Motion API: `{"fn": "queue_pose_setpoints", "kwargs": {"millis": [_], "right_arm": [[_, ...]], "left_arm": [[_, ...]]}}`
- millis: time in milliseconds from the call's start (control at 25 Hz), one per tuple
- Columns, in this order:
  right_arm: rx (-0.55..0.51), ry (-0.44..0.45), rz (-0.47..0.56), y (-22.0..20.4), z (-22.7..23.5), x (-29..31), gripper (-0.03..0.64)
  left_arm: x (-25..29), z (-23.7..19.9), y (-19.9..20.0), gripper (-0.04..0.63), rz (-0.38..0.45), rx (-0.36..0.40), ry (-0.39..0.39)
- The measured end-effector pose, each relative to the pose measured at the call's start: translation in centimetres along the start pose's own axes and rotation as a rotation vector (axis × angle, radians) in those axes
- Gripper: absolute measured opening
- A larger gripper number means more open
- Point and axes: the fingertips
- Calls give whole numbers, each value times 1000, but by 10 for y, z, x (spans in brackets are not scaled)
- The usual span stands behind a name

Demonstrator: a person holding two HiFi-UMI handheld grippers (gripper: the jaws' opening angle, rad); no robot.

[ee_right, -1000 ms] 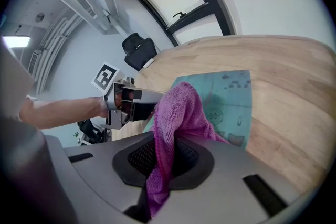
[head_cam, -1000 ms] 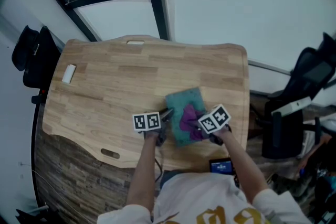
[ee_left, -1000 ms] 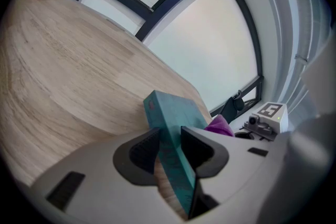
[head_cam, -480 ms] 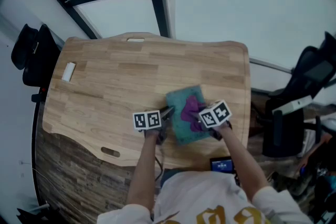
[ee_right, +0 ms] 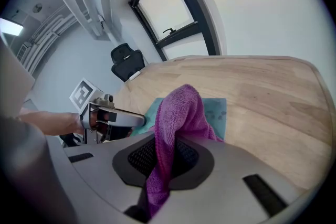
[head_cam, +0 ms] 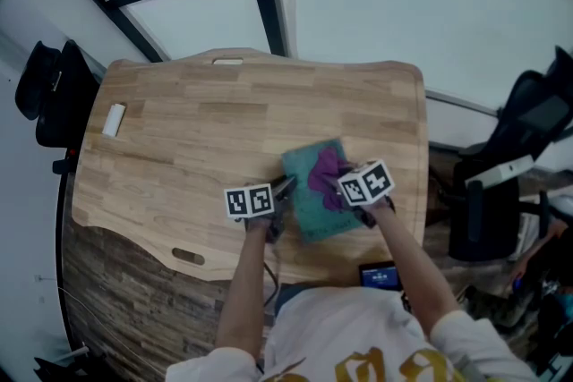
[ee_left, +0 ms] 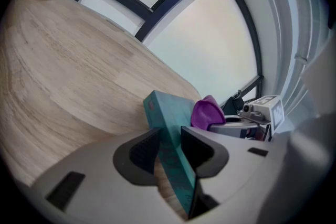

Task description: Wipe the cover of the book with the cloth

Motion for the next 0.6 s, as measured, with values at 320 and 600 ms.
{"fn": "queue_pose_setpoints", "kwargs": {"millis": [320, 600], "right_arm": [[-7, -70, 56, 14, 13, 1, 32], [-10, -108, 79, 18, 16, 2, 32]], "left_arm": [[0, -1, 1, 129, 2, 4, -1], [0, -1, 1, 129, 3, 5, 0]]}}
Point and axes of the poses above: the fingertips, and each gripper's own axes: x forward along the fingers, z to its right, y out of its top, and after that the axes turned 1 degree about z, right-handed
